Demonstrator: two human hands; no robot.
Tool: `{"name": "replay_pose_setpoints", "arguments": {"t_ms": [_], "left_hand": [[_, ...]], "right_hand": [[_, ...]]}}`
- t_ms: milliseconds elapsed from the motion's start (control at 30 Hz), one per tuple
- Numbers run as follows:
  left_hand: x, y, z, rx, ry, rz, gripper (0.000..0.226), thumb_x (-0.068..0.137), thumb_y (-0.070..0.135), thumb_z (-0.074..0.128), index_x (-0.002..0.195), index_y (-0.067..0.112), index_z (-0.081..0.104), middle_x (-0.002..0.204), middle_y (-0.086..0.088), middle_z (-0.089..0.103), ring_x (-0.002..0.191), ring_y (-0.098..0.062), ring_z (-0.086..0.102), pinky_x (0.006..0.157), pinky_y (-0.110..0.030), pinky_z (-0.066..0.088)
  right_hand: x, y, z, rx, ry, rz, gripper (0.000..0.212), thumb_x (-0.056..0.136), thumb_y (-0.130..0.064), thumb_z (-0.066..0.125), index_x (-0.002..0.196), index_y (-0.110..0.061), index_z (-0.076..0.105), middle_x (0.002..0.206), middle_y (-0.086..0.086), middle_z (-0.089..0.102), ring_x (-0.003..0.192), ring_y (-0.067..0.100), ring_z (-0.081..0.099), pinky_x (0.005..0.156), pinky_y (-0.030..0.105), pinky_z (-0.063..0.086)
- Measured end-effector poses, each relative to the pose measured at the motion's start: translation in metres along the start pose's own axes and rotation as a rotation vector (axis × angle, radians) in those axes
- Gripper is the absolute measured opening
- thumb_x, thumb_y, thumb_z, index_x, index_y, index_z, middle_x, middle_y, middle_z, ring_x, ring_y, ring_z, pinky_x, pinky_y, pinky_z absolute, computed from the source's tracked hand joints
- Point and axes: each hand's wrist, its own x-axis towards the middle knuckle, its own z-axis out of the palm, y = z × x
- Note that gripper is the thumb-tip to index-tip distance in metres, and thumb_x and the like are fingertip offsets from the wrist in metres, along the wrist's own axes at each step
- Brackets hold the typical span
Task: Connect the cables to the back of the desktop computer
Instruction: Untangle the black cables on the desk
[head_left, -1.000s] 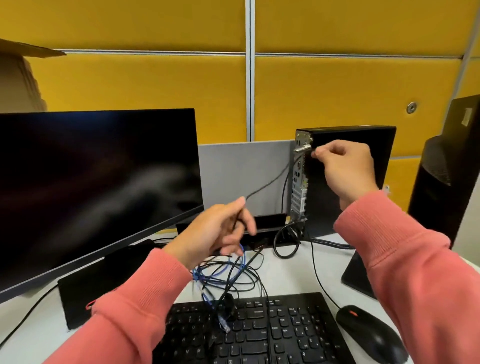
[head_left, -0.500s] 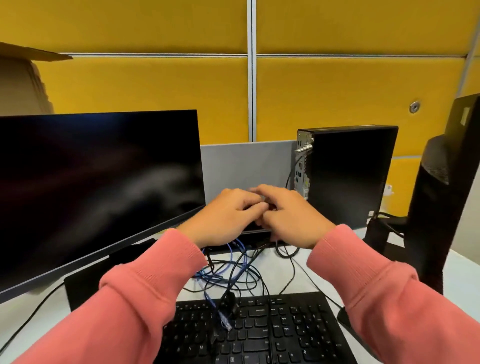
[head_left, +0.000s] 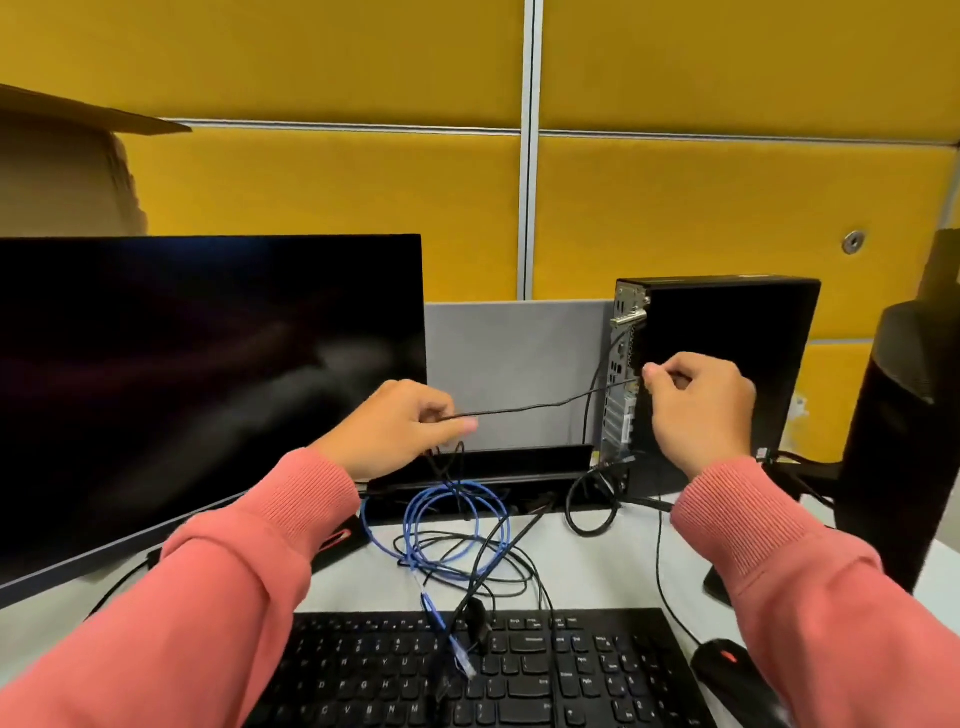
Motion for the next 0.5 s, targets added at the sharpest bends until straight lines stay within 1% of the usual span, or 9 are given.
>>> {"name": "replay_pose_setpoints", "arguments": {"t_ms": [67, 100, 167, 200, 267, 333, 367, 433, 500], "left_hand": [[-0.002, 0.010, -0.009, 0.042, -0.012, 0.052, 0.045, 0.094, 0.045, 0.072, 0.057, 0.022, 0.056, 0.052, 0.004, 0.042, 0.053, -0.008, 0.037, 0.056, -0.021, 0.034], [-0.003, 0.012, -0.015, 0.045, 0.000, 0.071, 0.046, 0.094, 0.043, 0.072, 0.058, 0.019, 0.057, 0.052, 0.002, 0.040, 0.054, -0.008, 0.035, 0.056, -0.022, 0.033], [-0.005, 0.015, -0.027, 0.038, 0.057, 0.099, 0.046, 0.094, 0.042, 0.073, 0.060, 0.013, 0.060, 0.053, -0.006, 0.045, 0.054, -0.009, 0.035, 0.056, -0.025, 0.032], [-0.005, 0.014, -0.033, 0.013, 0.113, 0.102, 0.044, 0.094, 0.041, 0.073, 0.062, 0.012, 0.063, 0.052, -0.005, 0.046, 0.054, -0.008, 0.037, 0.057, -0.026, 0.033], [-0.004, 0.008, -0.046, -0.125, 0.328, 0.041, 0.042, 0.095, 0.039, 0.071, 0.064, 0.012, 0.065, 0.050, 0.005, 0.044, 0.051, -0.006, 0.036, 0.054, -0.029, 0.031], [0.000, 0.000, -0.062, -0.308, 0.587, -0.087, 0.043, 0.098, 0.040, 0.068, 0.064, 0.015, 0.063, 0.048, 0.008, 0.038, 0.046, -0.008, 0.031, 0.050, -0.028, 0.025], [0.001, -0.004, -0.070, -0.368, 0.693, -0.141, 0.042, 0.098, 0.041, 0.067, 0.064, 0.017, 0.062, 0.049, 0.008, 0.036, 0.047, -0.009, 0.031, 0.052, -0.028, 0.026], [0.001, -0.009, -0.085, -0.448, 0.839, -0.233, 0.040, 0.099, 0.042, 0.065, 0.066, 0.019, 0.062, 0.053, 0.005, 0.036, 0.050, -0.011, 0.033, 0.056, -0.031, 0.030], [0.002, -0.013, -0.100, -0.557, 0.937, -0.304, 0.038, 0.101, 0.041, 0.062, 0.070, 0.020, 0.062, 0.058, 0.003, 0.034, 0.052, -0.011, 0.033, 0.057, -0.032, 0.033]], "right_hand": [[0.006, 0.011, -0.004, -0.044, 0.021, 0.032, 0.023, 0.098, -0.026, 0.065, 0.079, -0.013, 0.071, 0.077, 0.006, 0.067, 0.070, 0.019, 0.057, 0.069, 0.029, 0.038], [0.007, 0.015, -0.005, -0.059, 0.033, 0.060, 0.024, 0.098, -0.025, 0.064, 0.080, -0.012, 0.070, 0.078, 0.009, 0.065, 0.068, 0.018, 0.054, 0.070, 0.029, 0.037], [0.008, 0.023, -0.006, -0.077, 0.076, 0.112, 0.024, 0.099, -0.024, 0.063, 0.079, -0.012, 0.067, 0.079, 0.013, 0.063, 0.066, 0.020, 0.050, 0.070, 0.031, 0.036], [0.007, 0.026, -0.004, -0.080, 0.100, 0.136, 0.025, 0.099, -0.025, 0.063, 0.079, -0.012, 0.067, 0.079, 0.014, 0.062, 0.068, 0.025, 0.051, 0.070, 0.033, 0.038], [0.007, 0.031, 0.001, -0.101, 0.120, 0.185, 0.025, 0.099, -0.027, 0.062, 0.080, -0.012, 0.068, 0.080, 0.015, 0.064, 0.074, 0.034, 0.055, 0.070, 0.034, 0.041], [0.006, 0.036, 0.007, -0.155, 0.091, 0.241, 0.025, 0.099, -0.027, 0.062, 0.082, -0.012, 0.070, 0.082, 0.015, 0.062, 0.076, 0.033, 0.053, 0.071, 0.034, 0.040], [0.005, 0.040, 0.010, -0.176, 0.070, 0.274, 0.024, 0.099, -0.027, 0.062, 0.083, -0.011, 0.071, 0.084, 0.015, 0.061, 0.076, 0.032, 0.051, 0.072, 0.034, 0.039], [0.006, 0.049, 0.012, -0.223, 0.043, 0.334, 0.024, 0.098, -0.027, 0.062, 0.084, -0.011, 0.072, 0.086, 0.015, 0.059, 0.078, 0.033, 0.050, 0.073, 0.035, 0.040], [0.003, 0.061, 0.011, -0.309, 0.015, 0.376, 0.023, 0.097, -0.026, 0.063, 0.083, -0.011, 0.073, 0.092, 0.018, 0.062, 0.083, 0.037, 0.057, 0.073, 0.036, 0.042]]}}
